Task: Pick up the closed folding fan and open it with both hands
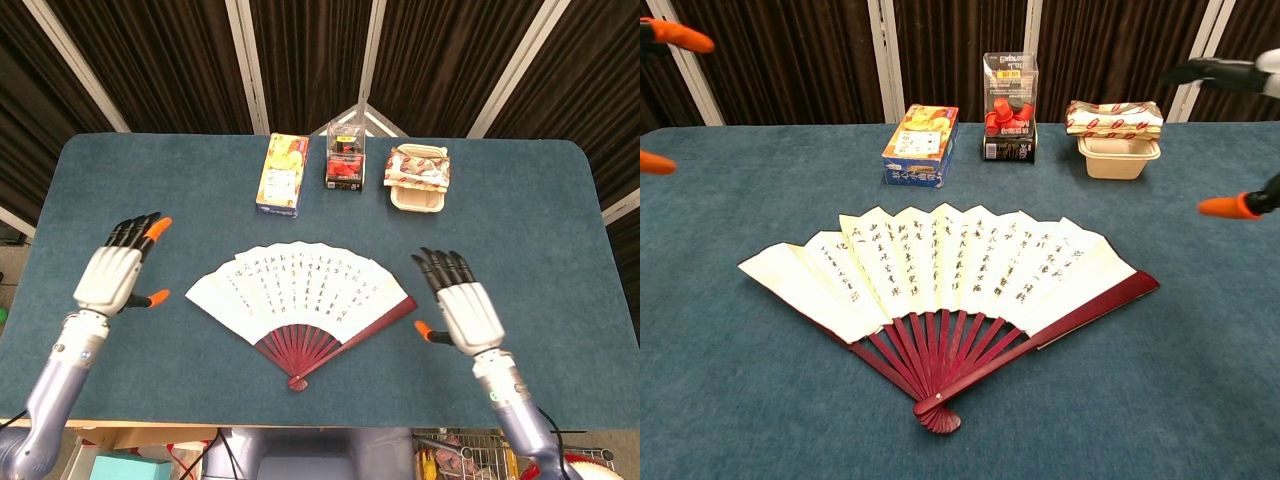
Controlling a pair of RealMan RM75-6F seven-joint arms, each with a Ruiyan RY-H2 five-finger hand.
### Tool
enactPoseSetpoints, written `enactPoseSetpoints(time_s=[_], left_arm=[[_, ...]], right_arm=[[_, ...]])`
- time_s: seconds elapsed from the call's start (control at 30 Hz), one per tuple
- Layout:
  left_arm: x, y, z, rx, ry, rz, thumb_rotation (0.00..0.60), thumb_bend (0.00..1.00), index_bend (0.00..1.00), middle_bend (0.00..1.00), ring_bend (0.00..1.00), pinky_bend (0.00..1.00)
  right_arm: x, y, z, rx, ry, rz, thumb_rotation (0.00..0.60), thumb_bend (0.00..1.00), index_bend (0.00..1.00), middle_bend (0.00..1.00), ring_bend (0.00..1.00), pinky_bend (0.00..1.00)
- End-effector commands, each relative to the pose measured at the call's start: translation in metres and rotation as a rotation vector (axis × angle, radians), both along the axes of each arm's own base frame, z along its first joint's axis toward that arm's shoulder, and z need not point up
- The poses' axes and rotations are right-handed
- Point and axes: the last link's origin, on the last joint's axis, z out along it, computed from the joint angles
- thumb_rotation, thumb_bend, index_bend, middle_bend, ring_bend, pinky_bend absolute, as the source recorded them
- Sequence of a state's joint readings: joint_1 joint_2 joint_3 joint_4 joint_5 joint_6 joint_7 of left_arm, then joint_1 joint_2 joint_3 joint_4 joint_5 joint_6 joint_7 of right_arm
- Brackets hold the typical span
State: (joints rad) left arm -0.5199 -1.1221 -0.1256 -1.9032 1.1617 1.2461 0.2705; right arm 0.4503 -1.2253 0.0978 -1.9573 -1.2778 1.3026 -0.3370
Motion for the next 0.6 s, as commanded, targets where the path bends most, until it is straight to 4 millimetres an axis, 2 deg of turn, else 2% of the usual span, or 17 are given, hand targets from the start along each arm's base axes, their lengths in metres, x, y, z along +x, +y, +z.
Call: enactPoseSetpoints(time_s=[0.03,0.13,0.3,0.4,0.47,0.6], left_arm=[[-0.023,-0.028,0.013,0.031,0.018,0.025,0.600,0.04,0.02,0.00,0.00,0.00],[-0.043,-0.052,0.020,0.051,0.052,0.037,0.600,0.04,0.01,0.00,0.00,0.00],[-0.070,-0.089,0.027,0.080,0.065,0.072,0.600,0.04,0.00,0.00,0.00,0.00],[-0.085,-0.107,0.034,0.120,0.077,0.081,0.600,0.04,0.00,0.00,0.00,0.00],[-0.105,-0.124,0.044,0.191,0.129,0.070,0.600,0.04,0.00,0.00,0.00,0.00],[-0.122,-0.133,0.049,0.213,0.161,0.078,0.600,0.04,0.00,0.00,0.00,0.00]], right_arm=[[-0.042,0.009,0.021,-0.068,-0.043,-0.153,0.600,0.24,0.00,0.00,0.00,0.00],[-0.070,0.022,0.037,-0.118,-0.055,-0.236,0.600,0.24,0.00,0.00,0.00,0.00],[-0.104,0.052,0.057,-0.180,-0.021,-0.283,0.600,0.24,0.00,0.00,0.00,0.00],[-0.115,0.069,0.068,-0.239,0.023,-0.240,0.600,0.24,0.00,0.00,0.00,0.00],[-0.124,0.089,0.078,-0.288,0.105,-0.181,0.600,0.24,0.00,0.00,0.00,0.00],[-0.131,0.097,0.080,-0.310,0.128,-0.173,0.600,0.24,0.00,0.00,0.00,0.00]])
